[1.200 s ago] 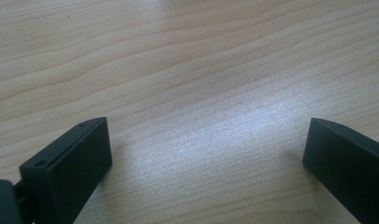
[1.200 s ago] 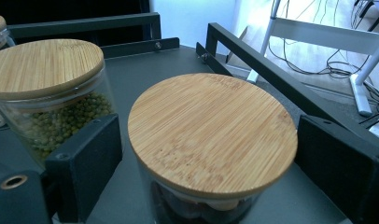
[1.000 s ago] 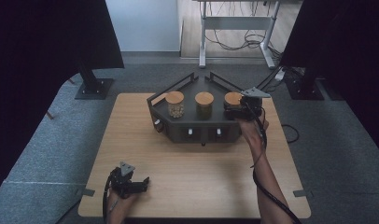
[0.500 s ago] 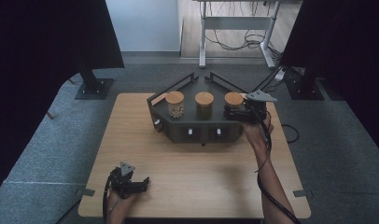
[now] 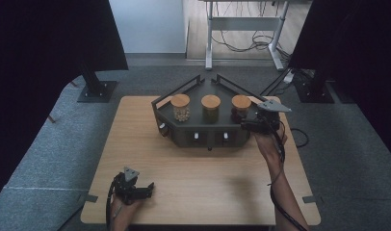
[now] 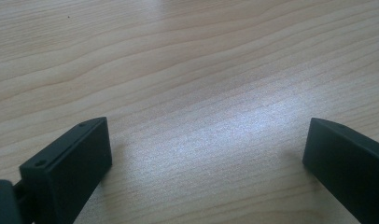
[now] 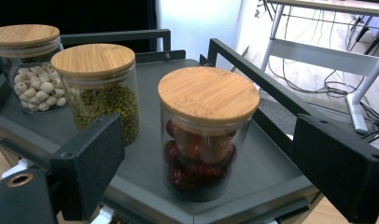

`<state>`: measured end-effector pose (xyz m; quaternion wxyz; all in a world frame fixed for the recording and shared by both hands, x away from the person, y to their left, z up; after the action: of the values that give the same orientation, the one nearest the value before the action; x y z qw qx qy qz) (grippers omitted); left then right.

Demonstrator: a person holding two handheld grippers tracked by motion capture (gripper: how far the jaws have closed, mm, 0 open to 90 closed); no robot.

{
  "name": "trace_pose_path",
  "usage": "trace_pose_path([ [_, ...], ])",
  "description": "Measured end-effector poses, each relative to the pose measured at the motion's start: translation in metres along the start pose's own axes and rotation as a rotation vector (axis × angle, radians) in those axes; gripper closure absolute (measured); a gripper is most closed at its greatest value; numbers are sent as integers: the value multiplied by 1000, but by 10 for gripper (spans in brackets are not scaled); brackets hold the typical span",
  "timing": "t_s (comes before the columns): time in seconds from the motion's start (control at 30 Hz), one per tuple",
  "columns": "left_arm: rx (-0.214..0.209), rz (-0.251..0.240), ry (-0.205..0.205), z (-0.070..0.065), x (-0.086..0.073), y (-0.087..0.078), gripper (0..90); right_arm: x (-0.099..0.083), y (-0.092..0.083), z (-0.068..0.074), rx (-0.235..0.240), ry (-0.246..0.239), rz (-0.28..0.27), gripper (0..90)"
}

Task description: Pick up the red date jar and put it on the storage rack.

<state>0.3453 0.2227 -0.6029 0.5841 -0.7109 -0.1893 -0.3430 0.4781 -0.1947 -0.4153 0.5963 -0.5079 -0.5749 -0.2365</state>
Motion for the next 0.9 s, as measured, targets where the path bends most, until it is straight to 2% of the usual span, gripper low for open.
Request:
trace_pose_path([
  [0.4, -1, 0, 1, 0, 0, 0, 10, -9, -21, 6, 10, 1, -7, 101],
  [0.9, -1, -1, 1, 0, 0, 0, 10, -42, -35, 10, 18, 5, 43, 101],
])
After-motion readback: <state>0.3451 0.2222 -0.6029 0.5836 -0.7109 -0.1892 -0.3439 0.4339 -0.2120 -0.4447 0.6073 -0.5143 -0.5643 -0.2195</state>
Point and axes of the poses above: each handheld gripper's, and its own axes: y roughly forward along the jaws, x roughly out of its top, z roughly to its left, the point moved 7 cm from there along y, roughly forward along the jaws, and after that the axes turned 9 degrees about -y, right-handed, at the moved point
